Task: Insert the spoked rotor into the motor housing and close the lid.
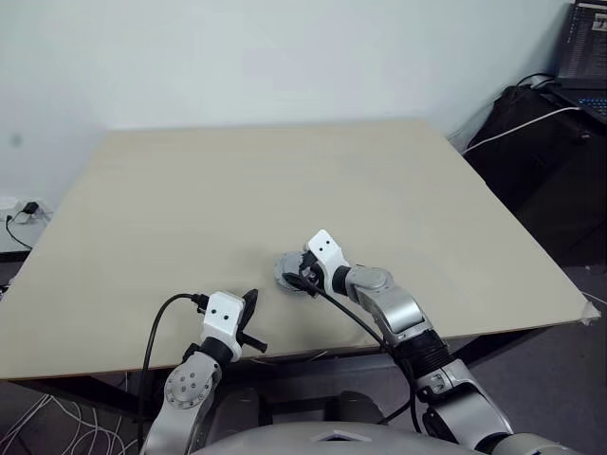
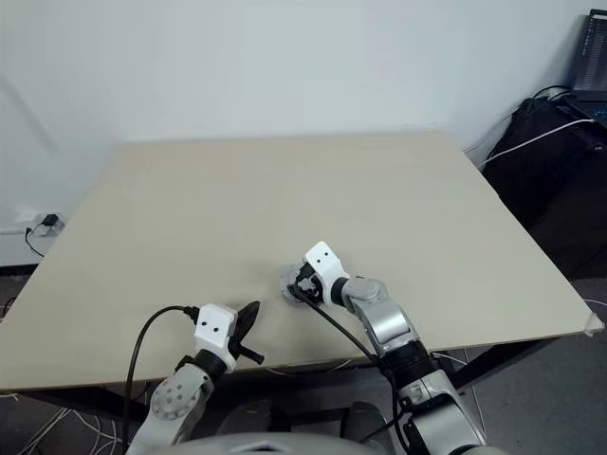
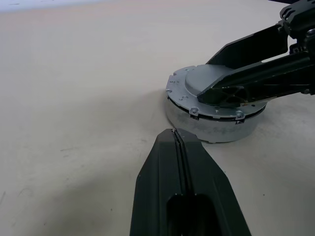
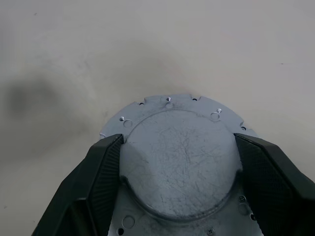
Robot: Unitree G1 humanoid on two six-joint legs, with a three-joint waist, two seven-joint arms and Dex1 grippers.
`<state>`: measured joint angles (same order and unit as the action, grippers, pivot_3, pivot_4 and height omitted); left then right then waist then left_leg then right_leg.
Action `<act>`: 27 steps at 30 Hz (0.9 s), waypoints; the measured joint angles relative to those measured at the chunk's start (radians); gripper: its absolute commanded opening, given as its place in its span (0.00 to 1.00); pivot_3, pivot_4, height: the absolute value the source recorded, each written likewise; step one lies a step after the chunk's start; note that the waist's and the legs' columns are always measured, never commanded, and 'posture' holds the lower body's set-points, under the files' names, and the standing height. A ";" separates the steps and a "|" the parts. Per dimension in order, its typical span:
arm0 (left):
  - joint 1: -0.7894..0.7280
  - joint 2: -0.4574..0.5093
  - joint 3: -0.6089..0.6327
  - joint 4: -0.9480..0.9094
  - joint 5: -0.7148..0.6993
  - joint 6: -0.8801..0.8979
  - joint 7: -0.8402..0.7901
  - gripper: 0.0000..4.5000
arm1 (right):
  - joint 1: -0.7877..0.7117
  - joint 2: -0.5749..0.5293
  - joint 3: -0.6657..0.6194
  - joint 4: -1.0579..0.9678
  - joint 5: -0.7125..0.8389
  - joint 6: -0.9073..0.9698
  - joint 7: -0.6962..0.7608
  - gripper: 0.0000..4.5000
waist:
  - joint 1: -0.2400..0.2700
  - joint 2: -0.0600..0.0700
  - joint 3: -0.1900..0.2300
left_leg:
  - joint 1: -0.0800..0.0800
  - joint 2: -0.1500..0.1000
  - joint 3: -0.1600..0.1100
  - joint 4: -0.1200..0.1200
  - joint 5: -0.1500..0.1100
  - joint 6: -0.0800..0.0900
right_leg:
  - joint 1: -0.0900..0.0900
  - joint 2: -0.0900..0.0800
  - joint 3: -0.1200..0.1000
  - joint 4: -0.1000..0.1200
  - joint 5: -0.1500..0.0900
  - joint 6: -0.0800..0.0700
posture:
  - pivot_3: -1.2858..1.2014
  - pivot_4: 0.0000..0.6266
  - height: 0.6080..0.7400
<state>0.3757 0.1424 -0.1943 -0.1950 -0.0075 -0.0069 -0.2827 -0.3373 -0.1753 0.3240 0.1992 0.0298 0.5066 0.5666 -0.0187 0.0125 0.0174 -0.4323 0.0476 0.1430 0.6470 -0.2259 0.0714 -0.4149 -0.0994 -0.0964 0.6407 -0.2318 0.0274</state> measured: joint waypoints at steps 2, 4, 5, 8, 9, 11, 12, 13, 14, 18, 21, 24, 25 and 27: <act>0.000 0.000 0.000 0.000 0.000 0.001 0.000 0.00 | 0.000 -0.003 0.003 -0.003 -0.004 -0.001 -0.001 0.71 | 0.001 0.000 0.000 | 0.000 0.000 0.000 0.000 0.000 0.000 | 0.000 0.000 0.000 0.000 0.000 0.000 | 0.52 0.00 1.00; 0.000 0.000 -0.001 0.000 0.000 0.001 0.000 0.00 | 0.000 -0.010 0.018 -0.005 -0.018 -0.009 -0.006 0.71 | 0.002 0.000 0.000 | 0.000 0.000 0.000 0.000 0.000 0.000 | 0.000 0.000 0.000 0.000 0.000 0.000 | 0.52 0.00 1.00; 0.000 0.000 -0.001 0.000 0.000 0.001 0.000 0.00 | 0.001 -0.013 0.026 -0.006 -0.025 -0.021 -0.009 0.71 | 0.002 0.000 0.000 | 0.000 0.000 0.000 0.000 0.000 0.000 | 0.000 0.000 0.000 0.000 0.000 0.000 | 0.52 0.00 1.00; -0.001 -0.001 -0.003 0.000 0.000 0.002 0.000 0.00 | 0.002 -0.016 0.039 -0.006 -0.039 -0.039 -0.015 0.71 | 0.002 0.000 0.000 | 0.000 0.000 0.000 0.000 0.000 0.000 | 0.000 0.000 0.000 0.000 0.000 0.000 | 0.52 0.00 1.00; -0.001 -0.001 -0.003 0.000 0.000 0.003 0.000 0.00 | 0.003 -0.016 0.041 -0.006 -0.041 -0.042 -0.017 0.71 | 0.002 0.000 0.000 | 0.000 0.000 0.000 0.000 0.000 0.000 | 0.000 0.000 0.000 0.000 0.000 0.000 | 0.52 0.00 1.00; -0.002 0.000 -0.003 0.000 0.000 0.003 0.000 0.00 | 0.003 -0.016 0.044 -0.006 -0.042 -0.044 -0.020 0.71 | 0.001 0.000 0.000 | 0.000 0.000 0.000 0.000 0.000 0.000 | 0.000 0.000 0.000 0.000 0.000 0.000 | 0.52 0.00 1.00; -0.002 0.000 -0.003 0.000 0.000 0.004 0.001 0.00 | 0.003 -0.016 0.044 -0.006 -0.043 -0.044 -0.021 0.71 | 0.001 0.000 0.000 | 0.000 0.000 0.000 0.000 0.000 0.000 | 0.000 0.000 0.000 0.000 0.000 0.000 | 0.52 0.00 1.00; -0.003 -0.001 -0.002 0.000 0.000 0.007 0.002 0.00 | 0.003 -0.015 0.044 -0.005 -0.045 -0.044 -0.021 0.71 | 0.001 0.000 0.000 | 0.000 0.000 0.000 0.000 0.000 0.000 | 0.000 0.000 0.000 0.000 0.000 0.000 | 0.52 0.00 1.00; -0.005 -0.002 -0.001 -0.001 0.000 0.012 0.005 0.00 | 0.003 -0.014 0.044 -0.005 -0.046 -0.045 -0.022 0.71 | 0.001 0.000 0.000 | 0.000 0.000 0.000 0.000 0.000 0.000 | 0.000 0.000 0.000 0.000 0.000 0.000 | 0.52 0.00 1.00; -0.054 -0.024 0.015 -0.004 -0.007 0.101 0.033 0.00 | 0.005 -0.010 0.045 -0.006 -0.052 -0.045 -0.026 0.71 | 0.001 0.000 0.000 | 0.000 0.000 0.000 0.000 0.000 0.000 | 0.000 0.000 -0.001 0.001 0.000 0.000 | 0.52 0.00 1.00; -0.136 -0.026 0.029 -0.004 -0.037 0.207 0.028 0.00 | 0.005 -0.004 0.045 -0.004 -0.057 -0.045 -0.028 0.71 | 0.001 -0.001 0.000 | 0.001 0.000 0.000 0.000 0.000 0.000 | 0.000 0.001 -0.001 0.002 0.000 0.000 | 0.52 0.00 1.00; -0.236 -0.016 0.053 0.013 -0.092 0.260 -0.018 0.00 | 0.006 0.002 0.044 -0.003 -0.059 -0.045 -0.028 0.71 | 0.001 -0.001 0.000 | 0.001 0.000 -0.001 0.001 0.000 0.000 | 0.001 0.002 -0.001 0.002 0.000 0.000 | 0.52 0.00 1.00; -0.271 -0.014 0.064 0.032 -0.113 0.268 -0.036 0.00 | 0.006 0.004 0.044 -0.003 -0.059 -0.045 -0.029 0.71 | 0.001 -0.001 0.000 | 0.001 0.000 -0.001 0.001 0.000 0.000 | 0.001 0.002 -0.001 0.002 0.000 0.000 | 0.52 0.00 1.00; -0.340 -0.007 0.091 0.078 -0.164 0.302 -0.077 0.00 | 0.006 0.010 0.043 -0.002 -0.060 -0.045 -0.030 0.71 | -0.002 -0.002 -0.001 | 0.001 0.000 0.000 0.002 0.000 0.000 | 0.001 0.003 -0.001 0.002 0.000 0.000 | 0.52 0.00 1.00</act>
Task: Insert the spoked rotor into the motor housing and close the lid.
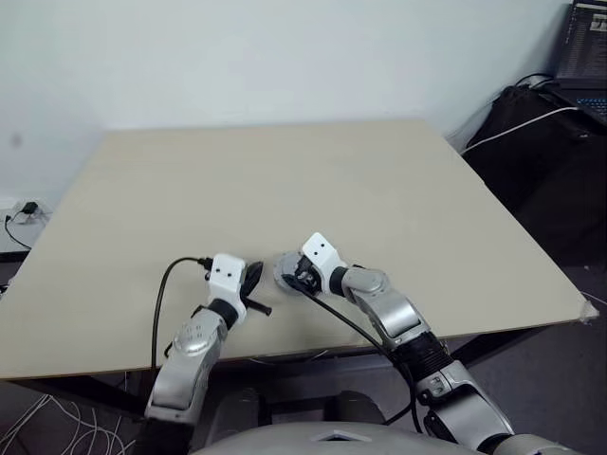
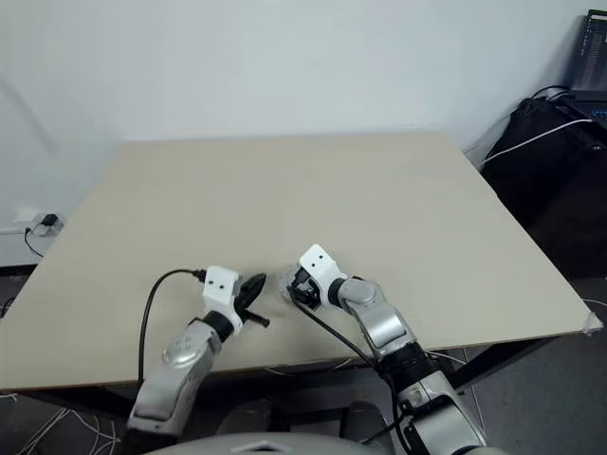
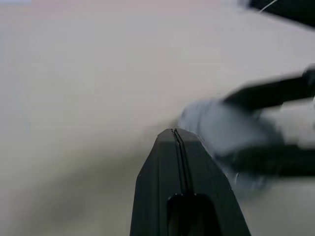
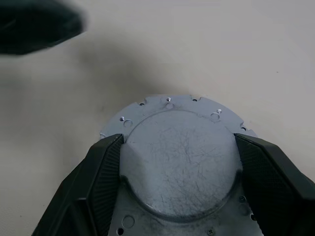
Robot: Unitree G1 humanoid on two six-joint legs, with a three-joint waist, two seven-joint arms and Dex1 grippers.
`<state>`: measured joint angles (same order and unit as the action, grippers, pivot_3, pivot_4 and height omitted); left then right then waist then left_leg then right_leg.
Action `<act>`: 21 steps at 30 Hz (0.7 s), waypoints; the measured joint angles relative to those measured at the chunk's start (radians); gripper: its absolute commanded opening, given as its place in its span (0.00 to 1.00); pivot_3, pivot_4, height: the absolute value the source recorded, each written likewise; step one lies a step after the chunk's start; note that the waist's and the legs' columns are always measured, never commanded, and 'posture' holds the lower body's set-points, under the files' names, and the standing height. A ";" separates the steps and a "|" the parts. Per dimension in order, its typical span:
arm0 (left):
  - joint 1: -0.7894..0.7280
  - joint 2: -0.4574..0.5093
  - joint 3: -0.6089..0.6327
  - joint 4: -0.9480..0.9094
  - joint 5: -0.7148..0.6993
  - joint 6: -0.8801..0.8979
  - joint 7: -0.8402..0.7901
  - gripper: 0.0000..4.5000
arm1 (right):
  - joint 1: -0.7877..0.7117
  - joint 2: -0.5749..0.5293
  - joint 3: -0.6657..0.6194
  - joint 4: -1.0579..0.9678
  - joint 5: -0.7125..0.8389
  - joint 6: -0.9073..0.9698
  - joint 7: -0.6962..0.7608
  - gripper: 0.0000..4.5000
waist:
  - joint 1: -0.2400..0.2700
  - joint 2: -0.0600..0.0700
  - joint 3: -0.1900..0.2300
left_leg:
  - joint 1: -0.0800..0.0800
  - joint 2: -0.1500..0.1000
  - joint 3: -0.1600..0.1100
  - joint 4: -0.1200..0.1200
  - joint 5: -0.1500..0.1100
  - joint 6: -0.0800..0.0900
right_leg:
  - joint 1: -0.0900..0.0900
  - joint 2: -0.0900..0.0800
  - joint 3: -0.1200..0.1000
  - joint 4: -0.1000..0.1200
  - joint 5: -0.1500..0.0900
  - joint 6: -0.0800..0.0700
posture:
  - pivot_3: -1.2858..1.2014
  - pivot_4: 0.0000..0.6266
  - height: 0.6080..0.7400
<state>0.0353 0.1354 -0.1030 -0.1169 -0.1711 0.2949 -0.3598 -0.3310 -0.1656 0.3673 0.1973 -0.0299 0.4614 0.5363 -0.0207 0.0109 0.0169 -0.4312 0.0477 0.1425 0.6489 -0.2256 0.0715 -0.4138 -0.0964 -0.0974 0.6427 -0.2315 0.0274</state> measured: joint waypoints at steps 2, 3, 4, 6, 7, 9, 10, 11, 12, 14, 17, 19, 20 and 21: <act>-0.063 0.010 0.040 0.044 -0.055 0.057 -0.034 0.00 | 0.000 0.003 -0.001 0.000 -0.001 0.001 -0.002 0.71 | -0.003 -0.001 0.000 | 0.000 0.000 0.000 0.001 0.000 0.000 | 0.000 0.001 0.000 0.000 0.000 0.000 | 0.52 0.00 1.00; -0.096 0.021 0.058 0.064 -0.085 0.098 -0.053 0.00 | 0.001 0.005 -0.001 0.000 -0.001 0.001 -0.003 0.71 | -0.003 -0.001 0.000 | 0.000 0.000 0.000 0.001 0.000 0.000 | 0.001 0.002 0.000 0.000 0.000 0.000 | 0.52 0.00 1.00; -0.128 0.034 0.076 0.083 -0.109 0.137 -0.070 0.00 | 0.002 0.007 -0.001 0.000 -0.001 0.002 -0.005 0.71 | -0.005 -0.002 0.000 | 0.000 0.000 0.000 0.001 0.000 0.000 | 0.001 0.004 0.000 0.000 0.000 0.000 | 0.52 0.00 1.00; -0.179 0.061 0.087 0.122 -0.138 0.193 -0.104 0.00 | 0.003 0.010 -0.002 0.000 -0.002 0.003 -0.010 0.71 | -0.006 -0.002 0.000 | 0.001 0.000 0.000 0.002 0.000 0.000 | 0.002 0.006 0.000 0.001 0.000 0.001 | 0.52 0.00 1.00; -0.199 0.071 0.090 0.142 -0.145 0.210 -0.118 0.00 | 0.004 0.013 -0.003 0.000 -0.003 0.004 -0.013 0.71 | -0.007 -0.002 -0.001 | 0.001 0.000 0.000 0.002 0.001 0.000 | 0.002 0.006 0.000 0.001 0.001 0.001 | 0.52 0.00 1.00; -0.236 0.087 0.092 0.188 -0.157 0.241 -0.151 0.00 | 0.005 0.015 -0.004 0.000 -0.003 0.005 -0.017 0.71 | -0.008 -0.003 0.000 | 0.001 0.000 0.000 0.003 0.001 0.000 | 0.003 0.006 0.000 0.001 0.001 0.001 | 0.52 0.00 1.00; -0.255 0.095 0.093 0.214 -0.164 0.255 -0.168 0.00 | 0.006 0.017 -0.005 0.000 -0.003 0.005 -0.019 0.71 | -0.009 -0.003 0.000 | 0.001 0.000 0.000 0.003 0.001 0.000 | 0.002 0.006 0.000 0.001 0.001 0.002 | 0.52 0.00 1.00; -0.268 0.097 0.093 0.234 -0.166 0.268 -0.179 0.00 | 0.006 0.017 -0.005 0.000 -0.003 0.005 -0.020 0.71 | -0.009 -0.003 -0.001 | 0.001 0.000 0.000 0.003 0.001 0.000 | 0.003 0.006 0.000 0.001 0.001 0.002 | 0.52 0.00 1.00; -0.281 0.101 0.092 0.256 -0.170 0.283 -0.194 0.00 | 0.007 0.018 -0.005 -0.001 -0.003 0.006 -0.020 0.71 | -0.010 -0.003 0.000 | 0.001 0.000 0.000 0.003 0.001 0.000 | 0.003 0.006 0.000 0.001 0.001 0.002 | 0.52 0.00 1.00; -0.301 0.103 0.091 0.288 -0.179 0.310 -0.216 0.00 | 0.008 0.019 -0.006 -0.001 -0.003 0.006 -0.020 0.71 | -0.010 -0.004 0.000 | 0.001 0.000 0.000 0.003 0.001 0.000 | 0.003 0.005 0.000 0.001 0.001 0.002 | 0.52 0.00 1.00; -0.342 0.104 0.073 0.338 -0.185 0.351 -0.259 0.00 | 0.010 0.021 -0.006 -0.002 -0.003 0.006 -0.021 0.71 | -0.010 -0.004 -0.001 | 0.001 0.000 0.000 0.003 0.001 0.000 | 0.003 0.005 0.000 0.001 0.001 0.002 | 0.52 0.00 1.00; -0.357 0.103 0.061 0.357 -0.185 0.364 -0.280 0.00 | 0.011 0.023 -0.006 -0.003 -0.003 0.007 -0.022 0.71 | -0.013 -0.004 0.000 | 0.001 0.000 0.000 0.003 0.001 0.000 | 0.002 0.005 0.000 0.001 0.001 0.002 | 0.52 0.00 1.00; -0.363 0.101 0.057 0.365 -0.185 0.374 -0.289 0.00 | 0.011 0.023 -0.006 -0.003 -0.003 0.007 -0.022 0.71 | -0.013 -0.004 0.000 | 0.001 0.000 0.000 0.003 0.001 0.000 | 0.002 0.005 0.001 0.001 0.001 0.002 | 0.52 0.00 1.00; -0.370 0.099 0.053 0.375 -0.185 0.378 -0.296 0.00 | 0.011 0.024 -0.006 -0.004 -0.003 0.007 -0.023 0.71 | -0.014 -0.004 0.000 | 0.001 0.000 0.000 0.003 0.001 0.000 | 0.002 0.005 0.001 0.001 0.001 0.002 | 0.52 0.00 1.00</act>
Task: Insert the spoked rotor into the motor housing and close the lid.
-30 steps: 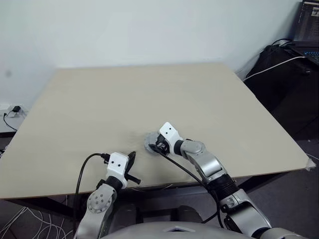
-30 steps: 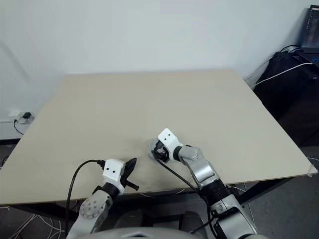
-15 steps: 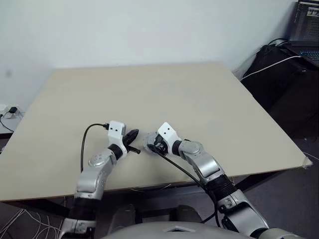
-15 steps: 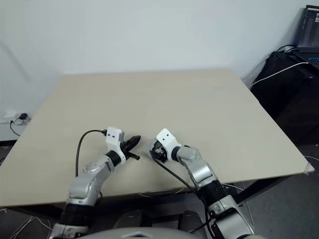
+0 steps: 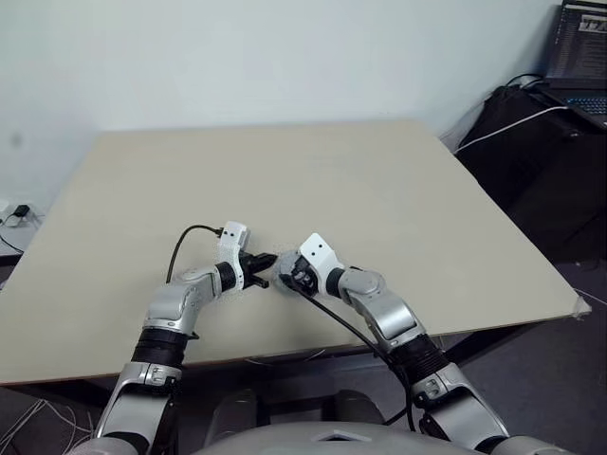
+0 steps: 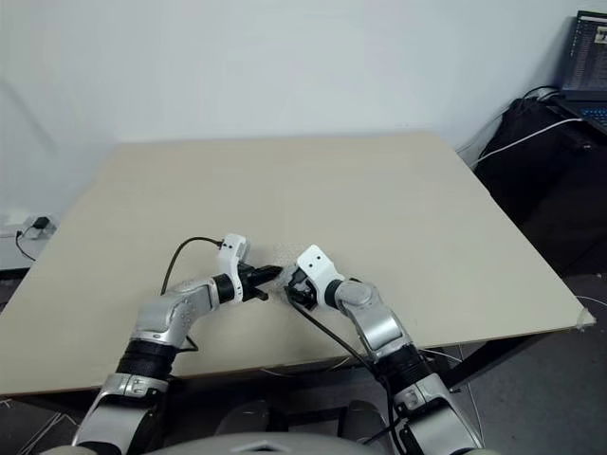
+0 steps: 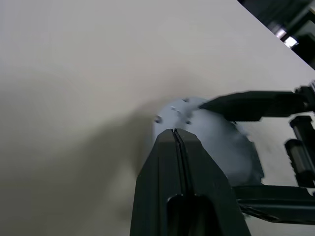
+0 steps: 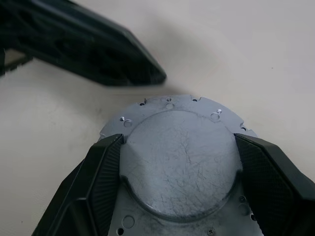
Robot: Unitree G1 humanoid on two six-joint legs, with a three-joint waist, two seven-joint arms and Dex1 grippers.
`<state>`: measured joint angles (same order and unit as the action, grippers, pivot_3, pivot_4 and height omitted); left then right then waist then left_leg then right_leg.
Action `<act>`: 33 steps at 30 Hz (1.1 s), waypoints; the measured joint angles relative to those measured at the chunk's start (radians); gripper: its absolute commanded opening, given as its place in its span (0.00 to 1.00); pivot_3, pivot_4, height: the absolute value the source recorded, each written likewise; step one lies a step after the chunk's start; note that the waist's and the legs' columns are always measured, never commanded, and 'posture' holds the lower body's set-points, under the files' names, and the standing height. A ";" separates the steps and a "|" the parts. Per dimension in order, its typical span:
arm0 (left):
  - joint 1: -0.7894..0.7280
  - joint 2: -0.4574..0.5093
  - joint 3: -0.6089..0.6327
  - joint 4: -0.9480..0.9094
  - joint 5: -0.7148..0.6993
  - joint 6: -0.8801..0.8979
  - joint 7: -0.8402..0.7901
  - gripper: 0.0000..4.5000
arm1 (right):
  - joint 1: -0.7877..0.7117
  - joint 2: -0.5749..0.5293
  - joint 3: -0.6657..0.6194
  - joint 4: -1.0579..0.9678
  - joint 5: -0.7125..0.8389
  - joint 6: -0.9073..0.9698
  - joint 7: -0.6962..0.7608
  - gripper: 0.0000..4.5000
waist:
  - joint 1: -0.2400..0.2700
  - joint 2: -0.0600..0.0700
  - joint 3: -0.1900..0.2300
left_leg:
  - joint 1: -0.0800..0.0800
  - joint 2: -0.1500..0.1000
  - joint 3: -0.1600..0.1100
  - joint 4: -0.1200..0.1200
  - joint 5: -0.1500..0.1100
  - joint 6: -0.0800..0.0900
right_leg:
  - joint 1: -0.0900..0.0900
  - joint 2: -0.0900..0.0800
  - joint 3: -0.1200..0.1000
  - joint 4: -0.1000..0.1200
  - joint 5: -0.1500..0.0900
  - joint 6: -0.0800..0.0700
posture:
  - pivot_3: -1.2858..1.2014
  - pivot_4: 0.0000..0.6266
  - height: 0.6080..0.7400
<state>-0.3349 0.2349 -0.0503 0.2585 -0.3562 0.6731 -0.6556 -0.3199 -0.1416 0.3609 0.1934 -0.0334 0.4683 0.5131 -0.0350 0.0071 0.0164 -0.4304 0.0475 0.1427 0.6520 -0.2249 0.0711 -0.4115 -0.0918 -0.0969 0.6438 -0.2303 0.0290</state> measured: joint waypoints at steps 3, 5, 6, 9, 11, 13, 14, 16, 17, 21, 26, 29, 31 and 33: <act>-0.017 -0.007 -0.011 0.024 0.004 0.004 -0.001 0.00 | 0.001 0.000 0.000 -0.002 0.000 0.001 -0.004 0.71 | -0.001 0.000 0.000 | 0.000 0.000 0.000 0.000 0.000 0.000 | 0.000 -0.001 0.000 0.000 0.000 0.000 | 0.52 0.00 1.00; -0.033 -0.011 -0.021 0.048 0.015 0.004 0.003 0.00 | 0.002 0.000 0.000 -0.003 0.000 0.002 -0.006 0.71 | -0.001 0.000 0.000 | 0.000 0.000 0.000 0.000 0.000 0.000 | 0.000 -0.001 0.000 0.000 0.001 -0.002 | 0.52 0.00 1.00; -0.039 -0.014 -0.024 0.060 0.025 0.002 0.011 0.00 | 0.003 0.001 0.001 -0.004 0.000 0.003 -0.007 0.71 | -0.001 0.000 0.000 | 0.000 0.000 0.000 0.000 0.000 0.000 | 0.000 -0.001 0.000 0.000 0.001 -0.002 | 0.52 0.00 1.00; -0.058 -0.017 -0.026 0.095 0.047 -0.002 0.040 0.00 | 0.003 0.001 0.001 -0.006 0.000 0.006 -0.010 0.71 | 0.000 0.000 0.000 | 0.000 0.000 0.000 0.000 0.000 0.000 | 0.000 -0.002 0.000 0.000 0.001 -0.002 | 0.52 0.00 1.00; -0.069 -0.025 -0.032 0.100 0.063 -0.002 0.054 0.00 | 0.003 0.001 0.001 -0.008 0.000 0.014 -0.010 0.71 | 0.000 -0.001 -0.001 | 0.000 0.000 0.000 0.000 0.000 0.000 | 0.000 -0.003 0.000 0.000 0.001 -0.002 | 0.52 0.00 1.00; -0.076 -0.031 -0.037 0.101 0.075 -0.002 0.069 0.00 | 0.003 0.001 0.001 -0.009 0.000 0.017 -0.011 0.71 | 0.000 -0.002 -0.002 | 0.001 0.000 0.000 0.000 0.000 0.000 | 0.001 -0.004 0.000 0.000 0.002 -0.002 | 0.52 0.00 1.00; -0.076 -0.033 -0.037 0.101 0.078 -0.001 0.071 0.00 | 0.003 0.001 0.001 -0.009 0.000 0.017 -0.012 0.71 | 0.000 -0.002 -0.002 | 0.001 0.000 0.000 0.000 0.000 0.000 | 0.001 -0.004 0.000 0.000 0.002 -0.002 | 0.52 0.00 1.00; -0.076 -0.035 -0.037 0.101 0.079 0.000 0.070 0.00 | 0.003 0.001 0.001 -0.009 0.000 0.018 -0.011 0.71 | 0.000 -0.003 -0.002 | 0.001 0.000 0.000 0.000 0.000 0.000 | 0.001 -0.004 0.000 0.000 0.002 -0.003 | 0.52 0.00 1.00; -0.076 -0.035 -0.037 0.101 0.079 0.002 0.066 0.00 | 0.003 0.001 0.001 -0.009 0.000 0.018 -0.011 0.71 | 0.000 -0.003 -0.002 | 0.001 0.000 0.000 0.000 0.000 0.000 | 0.001 -0.004 0.000 0.000 0.002 -0.003 | 0.52 0.00 1.00; -0.076 -0.035 -0.038 0.095 0.073 0.025 0.042 0.00 | 0.003 0.001 0.001 -0.011 0.000 0.021 -0.011 0.71 | 0.000 -0.003 -0.002 | 0.001 0.000 0.000 0.000 0.000 0.000 | 0.001 -0.004 0.000 0.000 0.002 -0.004 | 0.52 0.00 1.00; -0.075 -0.031 -0.038 0.091 0.071 0.042 0.022 0.00 | 0.012 0.001 0.000 -0.022 0.001 0.025 -0.011 0.71 | 0.002 -0.003 -0.002 | 0.001 -0.001 0.000 0.000 0.000 0.000 | 0.001 -0.005 0.000 0.000 0.002 -0.004 | 0.52 0.00 1.00; -0.075 -0.033 -0.040 0.091 0.072 0.042 0.017 0.00 | 0.026 0.002 -0.008 -0.044 0.005 0.041 -0.012 0.88 | 0.006 -0.003 -0.003 | 0.000 -0.001 0.000 0.000 0.000 0.000 | 0.001 -0.005 0.000 0.000 0.003 -0.004 | 0.52 0.00 1.00; -0.075 -0.033 -0.042 0.090 0.072 0.042 0.016 0.00 | 0.038 0.007 -0.012 -0.058 0.010 0.049 -0.011 0.99 | 0.008 -0.003 -0.003 | 0.000 -0.001 0.000 0.000 0.000 0.001 | 0.001 -0.005 0.000 -0.001 0.003 -0.005 | 0.52 0.00 1.00; -0.075 -0.035 -0.043 0.090 0.073 0.042 0.016 0.00 | 0.059 0.010 -0.013 -0.087 0.010 0.064 -0.015 0.99 | 0.009 -0.003 -0.003 | 0.000 -0.001 0.000 0.000 -0.001 0.001 | 0.000 -0.005 0.000 -0.001 0.002 -0.005 | 0.52 0.00 1.00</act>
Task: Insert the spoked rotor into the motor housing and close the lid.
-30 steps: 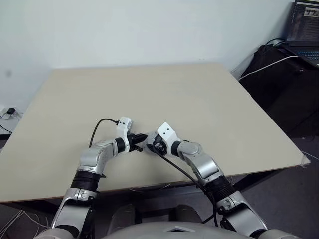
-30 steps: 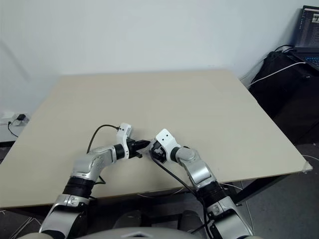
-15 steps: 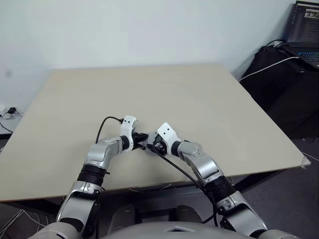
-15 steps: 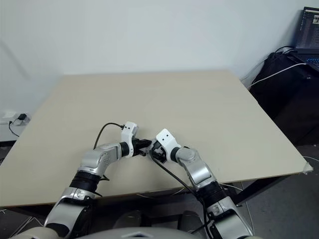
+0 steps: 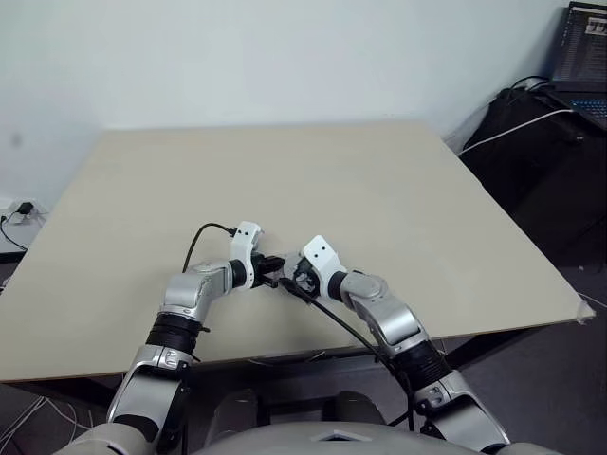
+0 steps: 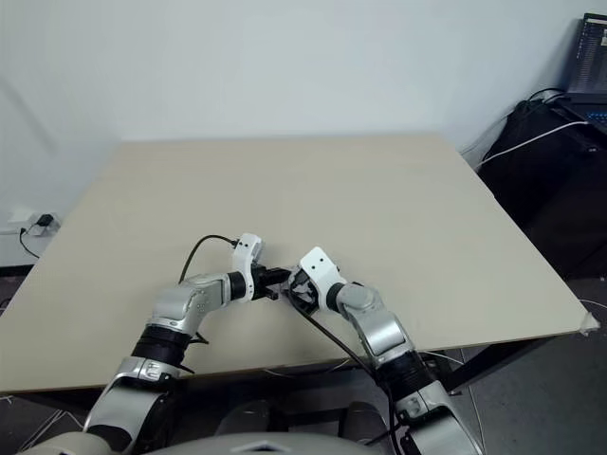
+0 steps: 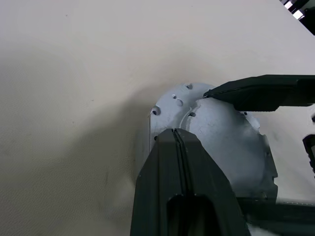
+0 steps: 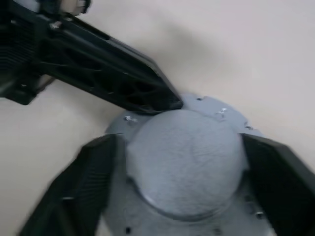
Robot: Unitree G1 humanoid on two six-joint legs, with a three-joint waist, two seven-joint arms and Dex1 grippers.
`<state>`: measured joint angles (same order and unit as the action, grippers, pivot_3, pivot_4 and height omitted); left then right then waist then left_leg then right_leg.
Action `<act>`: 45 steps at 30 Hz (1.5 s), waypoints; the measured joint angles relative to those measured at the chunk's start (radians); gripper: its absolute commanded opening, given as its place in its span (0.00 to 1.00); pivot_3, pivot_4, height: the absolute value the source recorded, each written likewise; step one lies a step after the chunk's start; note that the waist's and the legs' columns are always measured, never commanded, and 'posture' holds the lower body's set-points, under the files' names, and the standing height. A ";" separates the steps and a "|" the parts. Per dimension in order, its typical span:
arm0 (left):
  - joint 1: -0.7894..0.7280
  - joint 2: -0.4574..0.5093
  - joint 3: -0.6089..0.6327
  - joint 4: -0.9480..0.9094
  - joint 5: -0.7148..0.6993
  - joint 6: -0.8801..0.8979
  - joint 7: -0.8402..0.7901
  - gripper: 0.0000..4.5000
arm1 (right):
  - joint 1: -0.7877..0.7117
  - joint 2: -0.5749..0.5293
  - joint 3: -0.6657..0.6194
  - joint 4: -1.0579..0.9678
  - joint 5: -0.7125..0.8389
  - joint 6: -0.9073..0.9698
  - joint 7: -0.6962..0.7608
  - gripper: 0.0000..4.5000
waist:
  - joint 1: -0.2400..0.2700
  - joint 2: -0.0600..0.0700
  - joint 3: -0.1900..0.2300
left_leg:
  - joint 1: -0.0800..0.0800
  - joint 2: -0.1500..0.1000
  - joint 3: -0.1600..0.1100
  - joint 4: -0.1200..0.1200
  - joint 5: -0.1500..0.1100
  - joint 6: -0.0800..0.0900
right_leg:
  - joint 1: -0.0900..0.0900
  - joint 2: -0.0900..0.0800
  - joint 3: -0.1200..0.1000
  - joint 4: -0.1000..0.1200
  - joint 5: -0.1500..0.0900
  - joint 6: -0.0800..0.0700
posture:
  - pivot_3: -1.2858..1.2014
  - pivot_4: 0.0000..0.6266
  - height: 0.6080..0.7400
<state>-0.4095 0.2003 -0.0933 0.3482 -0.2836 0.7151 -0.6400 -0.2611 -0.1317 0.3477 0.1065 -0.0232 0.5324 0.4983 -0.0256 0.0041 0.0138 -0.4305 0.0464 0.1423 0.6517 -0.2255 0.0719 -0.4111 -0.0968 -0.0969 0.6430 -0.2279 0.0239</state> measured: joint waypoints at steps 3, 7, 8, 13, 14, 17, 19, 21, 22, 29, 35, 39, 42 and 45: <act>0.005 -0.003 -0.002 -0.005 -0.001 0.000 0.000 0.00 | 0.036 -0.008 -0.003 -0.051 -0.001 0.015 -0.005 0.99 | 0.002 0.000 0.000 | 0.000 0.000 0.000 0.000 0.000 0.000 | 0.000 0.000 0.000 0.000 0.000 0.000 | 0.52 0.00 1.00; 0.017 -0.004 -0.001 -0.018 -0.002 -0.001 0.001 0.00 | 0.106 -0.013 -0.014 -0.136 0.000 0.031 -0.029 0.99 | 0.002 0.000 0.000 | 0.000 0.000 0.000 0.000 0.000 0.000 | 0.000 0.000 0.000 0.000 -0.001 0.000 | 0.52 0.00 1.00; 0.021 -0.004 -0.002 -0.023 -0.002 -0.001 0.000 0.00 | 0.126 -0.011 -0.020 -0.157 0.000 0.034 -0.043 0.99 | 0.003 0.000 0.000 | 0.000 0.000 0.000 0.000 0.000 0.000 | 0.000 0.000 0.000 0.000 -0.001 0.000 | 0.52 0.00 1.00; 0.028 -0.005 -0.004 -0.031 -0.001 -0.001 0.000 0.00 | 0.183 0.011 -0.038 -0.207 0.008 0.039 -0.093 0.99 | 0.005 0.000 0.000 | 0.000 0.000 0.000 0.000 0.000 0.001 | 0.000 -0.001 0.000 0.000 -0.003 0.004 | 0.52 0.00 1.00; 0.028 -0.005 -0.005 -0.031 -0.001 -0.001 0.000 0.00 | 0.196 0.011 -0.040 -0.222 0.008 0.041 -0.103 0.99 | 0.006 0.000 0.000 | 0.000 0.000 0.000 0.000 0.000 0.000 | 0.000 -0.001 0.000 0.000 -0.004 0.004 | 0.52 0.00 1.00; 0.028 -0.005 -0.006 -0.031 -0.001 -0.001 -0.003 0.00 | 0.237 0.004 -0.046 -0.293 0.018 0.051 -0.114 0.99 | 0.008 -0.001 0.000 | 0.000 -0.001 0.000 0.000 0.000 0.001 | 0.000 -0.002 0.000 0.000 -0.004 0.004 | 0.52 0.00 1.00; 0.027 -0.005 -0.008 -0.032 0.000 -0.002 -0.004 0.00 | 0.260 -0.002 -0.052 -0.342 0.029 0.066 -0.118 0.99 | 0.009 -0.001 0.000 | 0.000 -0.001 -0.001 0.000 -0.001 0.001 | 0.000 -0.001 0.000 0.000 -0.004 0.004 | 0.52 0.00 1.00; 0.027 -0.005 -0.011 -0.032 0.001 -0.002 -0.005 0.00 | 0.291 -0.004 -0.071 -0.389 0.041 0.078 -0.128 0.99 | 0.013 -0.001 0.000 | 0.000 -0.001 -0.001 0.000 -0.001 0.001 | 0.000 -0.001 0.000 -0.001 -0.004 0.004 | 0.52 0.00 1.00; 0.027 -0.004 -0.012 -0.032 0.001 -0.002 -0.007 0.00 | 0.303 -0.005 -0.083 -0.406 0.049 0.087 -0.131 0.99 | 0.013 -0.001 0.000 | 0.000 -0.001 -0.001 0.000 -0.001 0.001 | 0.000 -0.001 0.000 -0.001 -0.004 0.004 | 0.52 0.00 1.00; 0.027 -0.001 -0.013 -0.032 0.007 -0.003 -0.015 0.00 | 0.367 0.079 -0.190 -0.485 0.166 0.195 -0.176 0.99 | 0.014 -0.001 0.000 | 0.000 0.000 -0.001 0.000 -0.001 0.001 | 0.000 -0.001 0.000 0.000 -0.004 0.004 | 0.52 0.00 1.00; 0.026 -0.001 -0.016 -0.032 0.008 -0.003 -0.018 0.00 | 0.347 0.203 -0.358 -0.471 0.351 0.344 -0.239 0.99 | 0.015 0.000 0.000 | -0.001 -0.001 -0.002 0.000 -0.001 0.001 | 0.000 -0.002 0.000 -0.001 -0.003 0.003 | 0.52 0.00 1.00; 0.026 0.000 -0.016 -0.032 0.009 -0.004 -0.019 0.00 | 0.294 0.207 -0.427 -0.422 0.406 0.372 -0.286 0.99 | 0.014 0.000 0.001 | -0.001 -0.001 -0.002 -0.001 -0.001 0.001 | 0.000 -0.002 0.000 -0.001 -0.001 0.000 | 0.52 0.00 1.00; 0.026 0.000 -0.016 -0.032 0.009 -0.004 -0.021 0.00 | 0.258 0.209 -0.460 -0.376 0.458 0.375 -0.331 0.99 | 0.015 0.001 0.000 | -0.001 -0.001 -0.002 -0.002 -0.001 0.001 | -0.001 -0.002 0.000 -0.001 -0.001 0.000 | 0.52 0.00 1.00; 0.026 0.000 -0.016 -0.032 0.009 -0.004 -0.024 0.00 | 0.233 0.211 -0.496 -0.334 0.523 0.397 -0.362 0.99 | 0.014 0.001 0.000 | -0.001 -0.001 -0.001 -0.002 -0.001 0.001 | -0.001 -0.002 0.000 -0.001 -0.001 0.000 | 0.52 0.00 1.00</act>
<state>-0.3833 0.2006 -0.1092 0.3165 -0.2747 0.7111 -0.6643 -0.0282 0.0790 -0.1479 -0.2271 0.5000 0.9297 0.1366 -0.0111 0.0051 0.0143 -0.4314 0.0455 0.1408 0.6501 -0.2262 0.0727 -0.4119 -0.0987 -0.0966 0.6418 -0.2288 0.0239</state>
